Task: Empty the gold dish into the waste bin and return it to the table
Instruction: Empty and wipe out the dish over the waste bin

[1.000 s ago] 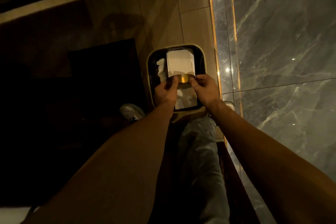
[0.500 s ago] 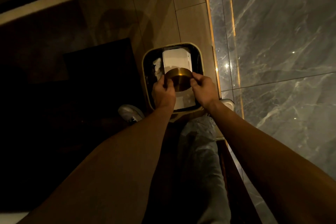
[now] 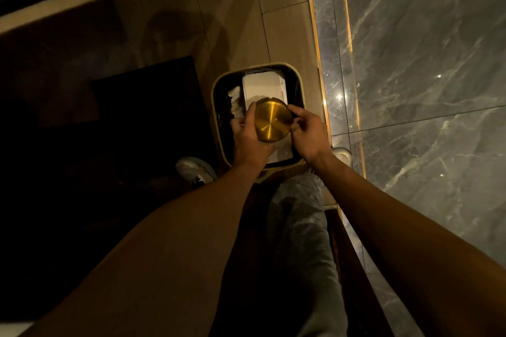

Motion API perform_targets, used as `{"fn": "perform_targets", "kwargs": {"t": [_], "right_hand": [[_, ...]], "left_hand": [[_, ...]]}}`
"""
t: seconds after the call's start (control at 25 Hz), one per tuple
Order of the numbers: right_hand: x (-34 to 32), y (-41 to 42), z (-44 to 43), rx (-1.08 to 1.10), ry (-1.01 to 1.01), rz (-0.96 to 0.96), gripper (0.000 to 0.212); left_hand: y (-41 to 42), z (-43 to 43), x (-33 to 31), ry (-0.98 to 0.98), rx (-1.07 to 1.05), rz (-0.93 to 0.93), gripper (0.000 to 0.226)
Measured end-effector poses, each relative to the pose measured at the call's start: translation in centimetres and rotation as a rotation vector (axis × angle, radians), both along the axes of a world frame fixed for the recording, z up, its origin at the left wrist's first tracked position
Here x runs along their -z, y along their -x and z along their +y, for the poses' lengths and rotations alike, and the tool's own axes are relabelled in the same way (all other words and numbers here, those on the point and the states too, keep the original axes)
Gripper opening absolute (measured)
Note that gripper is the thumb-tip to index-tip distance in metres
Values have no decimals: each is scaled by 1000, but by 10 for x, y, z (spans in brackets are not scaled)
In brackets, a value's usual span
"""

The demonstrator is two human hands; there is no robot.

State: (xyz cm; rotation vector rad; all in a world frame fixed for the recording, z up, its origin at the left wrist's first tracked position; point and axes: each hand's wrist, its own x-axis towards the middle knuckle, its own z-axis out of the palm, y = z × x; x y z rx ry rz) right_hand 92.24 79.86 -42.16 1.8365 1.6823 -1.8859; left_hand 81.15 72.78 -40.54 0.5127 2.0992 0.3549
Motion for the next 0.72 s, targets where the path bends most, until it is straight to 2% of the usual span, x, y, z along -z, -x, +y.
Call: {"fn": "perform_targets", "kwargs": {"t": [0.24, 0.72], "right_hand": [[-9, 3, 1, 9, 34, 18, 45], [-19, -5, 19, -41, 17, 75, 35]], "left_hand": [[4, -1, 8, 11, 298, 111, 113], [16, 6, 14, 9, 535, 265, 108]]}}
